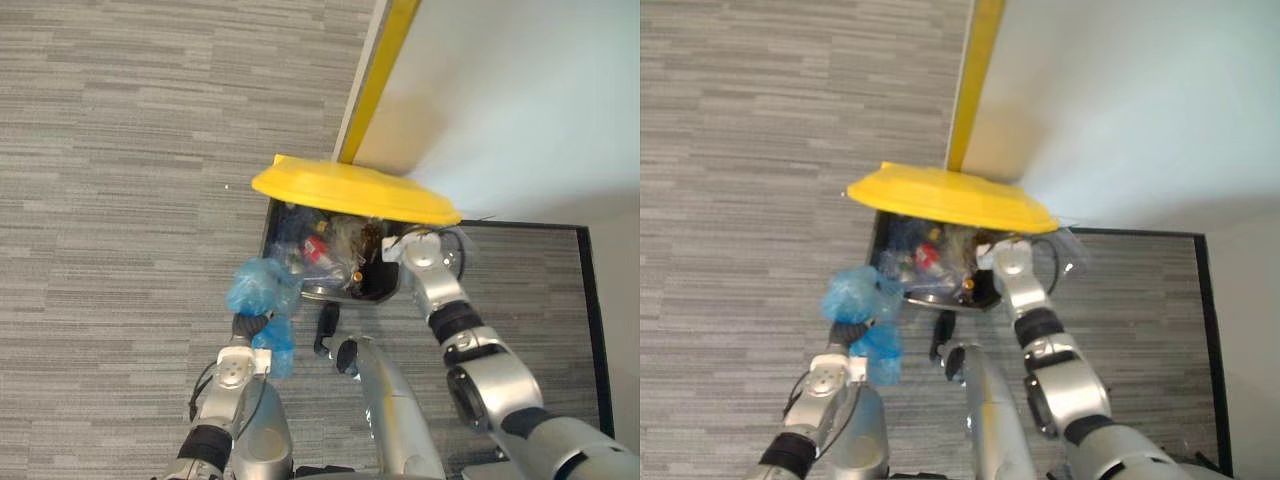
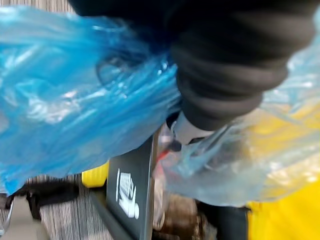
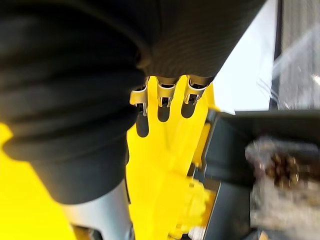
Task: Gather rubbish on tea table into small bin, then transfer packed bag to large trash can.
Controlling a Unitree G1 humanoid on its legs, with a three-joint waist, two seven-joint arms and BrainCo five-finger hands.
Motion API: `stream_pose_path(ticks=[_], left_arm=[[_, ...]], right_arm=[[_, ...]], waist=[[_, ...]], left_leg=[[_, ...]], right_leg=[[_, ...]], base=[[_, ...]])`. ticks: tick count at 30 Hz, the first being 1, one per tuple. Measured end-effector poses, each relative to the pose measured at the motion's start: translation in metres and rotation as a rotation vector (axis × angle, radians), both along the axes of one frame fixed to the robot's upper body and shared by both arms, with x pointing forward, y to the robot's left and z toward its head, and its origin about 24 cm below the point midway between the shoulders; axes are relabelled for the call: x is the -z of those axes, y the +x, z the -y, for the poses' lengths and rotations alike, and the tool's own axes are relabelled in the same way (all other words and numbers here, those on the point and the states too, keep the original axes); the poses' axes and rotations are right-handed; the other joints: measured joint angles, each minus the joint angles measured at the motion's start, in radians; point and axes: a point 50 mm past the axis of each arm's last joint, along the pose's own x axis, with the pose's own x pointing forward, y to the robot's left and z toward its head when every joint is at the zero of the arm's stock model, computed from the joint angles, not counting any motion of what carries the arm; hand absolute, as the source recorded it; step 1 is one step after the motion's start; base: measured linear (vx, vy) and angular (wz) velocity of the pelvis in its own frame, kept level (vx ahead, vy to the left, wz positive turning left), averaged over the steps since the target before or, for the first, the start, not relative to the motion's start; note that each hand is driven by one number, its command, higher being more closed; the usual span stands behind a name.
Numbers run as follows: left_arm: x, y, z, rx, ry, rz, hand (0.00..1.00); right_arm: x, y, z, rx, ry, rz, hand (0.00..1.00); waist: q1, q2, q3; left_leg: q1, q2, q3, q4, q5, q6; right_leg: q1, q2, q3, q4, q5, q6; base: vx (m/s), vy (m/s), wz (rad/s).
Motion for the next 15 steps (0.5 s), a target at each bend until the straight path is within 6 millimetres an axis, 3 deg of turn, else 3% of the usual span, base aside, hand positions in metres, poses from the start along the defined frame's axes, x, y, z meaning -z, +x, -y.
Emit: stream_pose_path(ticks=[6, 8, 9, 15], left_arm=[[-0.013, 0.004, 0.0, -0.007, -0.011, 0.058, 1.0], [-0.017, 0.008, 0.006, 0.021, -0.007, 0.077, 1.0], [-0.031, 0.012, 0.013, 0.063, -0.015, 0.138, 1.0], [-0.042, 0.014, 0.014, 0.074, -0.024, 0.185, 1.0]], right_arm=[[-0.063, 0.013, 0.016, 0.037, -0.058, 0.149, 0.0], [-0.072, 0.014, 0.019, 0.046, -0.065, 0.165, 0.0], [-0.071, 0.015, 0.019, 0.048, -0.063, 0.155, 0.0], [-0.085, 0.016, 0.015, 0.04, -0.063, 0.187, 0.0]], waist=[[-0.01, 0.005, 0.012], [-0.011, 0.005, 0.012], [-0.019, 0.004, 0.012], [-0.02, 0.004, 0.012]], left_leg=[[-0.001, 0.017, -0.025, -0.038, 0.013, -0.015], [0.0, 0.021, -0.026, -0.04, 0.017, -0.021], [0.016, 0.024, -0.021, -0.049, 0.028, -0.024], [0.018, 0.02, -0.021, -0.051, 0.028, -0.024]], right_leg=[[0.004, 0.003, -0.047, -0.027, 0.019, -0.022], [0.011, 0.002, -0.055, -0.03, 0.022, -0.05], [0.034, -0.003, -0.06, -0.03, 0.022, -0.055], [0.033, -0.008, -0.061, -0.021, 0.022, -0.055]], base=[[0.0, -0.054, 0.08], [0.01, -0.025, 0.1], [0.01, 0.004, 0.11], [0.01, 0.007, 0.02]])
